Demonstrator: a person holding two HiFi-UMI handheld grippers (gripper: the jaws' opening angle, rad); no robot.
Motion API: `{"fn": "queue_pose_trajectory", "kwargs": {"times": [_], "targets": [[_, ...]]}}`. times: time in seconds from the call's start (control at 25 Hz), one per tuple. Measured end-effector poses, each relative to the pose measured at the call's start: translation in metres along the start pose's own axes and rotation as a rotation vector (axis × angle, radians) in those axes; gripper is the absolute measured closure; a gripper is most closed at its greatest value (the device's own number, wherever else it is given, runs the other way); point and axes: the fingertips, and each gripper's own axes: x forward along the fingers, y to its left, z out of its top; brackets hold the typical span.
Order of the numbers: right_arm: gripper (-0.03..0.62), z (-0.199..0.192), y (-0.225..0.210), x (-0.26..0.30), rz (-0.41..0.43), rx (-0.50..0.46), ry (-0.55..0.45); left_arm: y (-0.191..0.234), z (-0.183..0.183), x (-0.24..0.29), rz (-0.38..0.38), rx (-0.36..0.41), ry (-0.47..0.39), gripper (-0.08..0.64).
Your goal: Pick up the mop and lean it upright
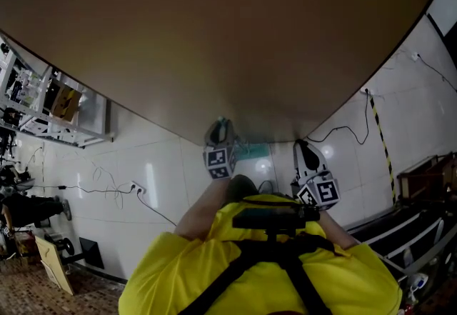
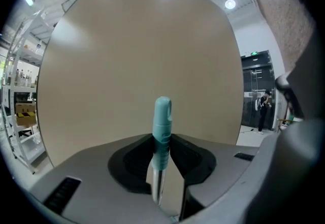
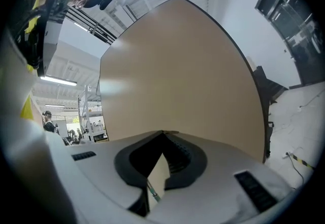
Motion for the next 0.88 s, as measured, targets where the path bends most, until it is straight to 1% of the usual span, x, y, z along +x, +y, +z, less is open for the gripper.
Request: {"fn": "queue_pose_trajectory", "kwargs": {"times": [0.08,0.16,0.24,0.4,0.56,0.68,0.88], "targets": [[0.586,0.002,-0.005,0.002,-0.010,0.002,-0.008,-0.005,0.028,-0.022,-0.034,0.012,-0.029,0.459],[0.586,0.003,-0.009,0.005,-0.020,0.011,-0.017,-0.008,0.065,-0.040,-0.059,0.013,-0.073,0.459],[0.588,0.006,-0.014,0.006,-0.029,0.019,-0.031,-0.013,0.107,-0.055,-0.085,0.014,-0.134,0.459],[0.586,0.011,-0.022,0.004,-0.037,0.022,-0.055,-0.028,0.188,-0.080,-0.132,0.048,-0.249,0.459],[0.586,0.011,-0.026,0.003,-0.035,0.030,-0.055,-0.042,0.252,-0.100,-0.177,0.063,-0.344,0.460],[0.587,0.013,-0.025,0.004,-0.028,0.034,-0.058,-0.051,0.278,-0.112,-0.209,0.068,-0.396,0.460],[0.586,0.008,-0.017,0.006,-0.016,0.040,-0.057,-0.050,0.282,-0.120,-0.205,0.082,-0.400,0.462]]}}
